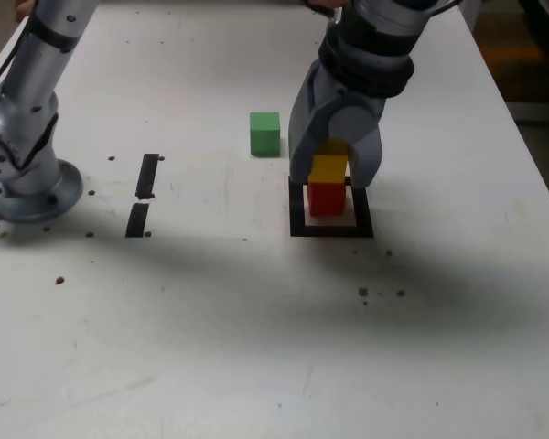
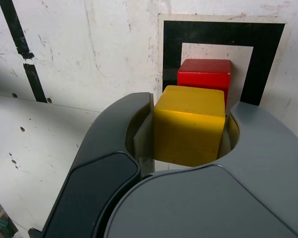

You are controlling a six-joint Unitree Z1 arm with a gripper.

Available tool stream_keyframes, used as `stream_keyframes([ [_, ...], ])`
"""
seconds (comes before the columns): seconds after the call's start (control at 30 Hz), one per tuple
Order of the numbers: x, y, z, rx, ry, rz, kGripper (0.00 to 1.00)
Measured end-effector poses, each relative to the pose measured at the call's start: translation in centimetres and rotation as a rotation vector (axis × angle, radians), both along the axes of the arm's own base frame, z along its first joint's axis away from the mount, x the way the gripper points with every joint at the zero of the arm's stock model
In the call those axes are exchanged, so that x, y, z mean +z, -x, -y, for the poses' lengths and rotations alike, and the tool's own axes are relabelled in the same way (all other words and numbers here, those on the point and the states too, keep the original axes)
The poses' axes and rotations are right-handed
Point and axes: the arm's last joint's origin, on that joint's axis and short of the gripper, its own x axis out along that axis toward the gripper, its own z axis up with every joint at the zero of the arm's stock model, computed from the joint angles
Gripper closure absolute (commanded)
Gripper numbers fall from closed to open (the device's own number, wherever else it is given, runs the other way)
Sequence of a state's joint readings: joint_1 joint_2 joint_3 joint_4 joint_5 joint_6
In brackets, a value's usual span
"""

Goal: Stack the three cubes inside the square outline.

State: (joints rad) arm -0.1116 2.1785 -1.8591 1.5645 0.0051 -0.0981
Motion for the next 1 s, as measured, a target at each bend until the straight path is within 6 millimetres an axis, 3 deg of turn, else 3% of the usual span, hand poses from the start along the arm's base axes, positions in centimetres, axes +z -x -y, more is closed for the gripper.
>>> stream_keyframes([
  [0.23,-0.4,-0.1,-0.1,0.000,0.003,-0.012,0.74],
  [0.73,-1.5,-0.6,-0.2,-0.004,0.009,-0.021,0.70],
  [0.83,-1.5,-0.6,-0.3,-0.002,0.009,-0.022,0.58],
  [1.0,-1.5,-0.5,-0.4,-0.003,0.001,-0.025,0.15],
])
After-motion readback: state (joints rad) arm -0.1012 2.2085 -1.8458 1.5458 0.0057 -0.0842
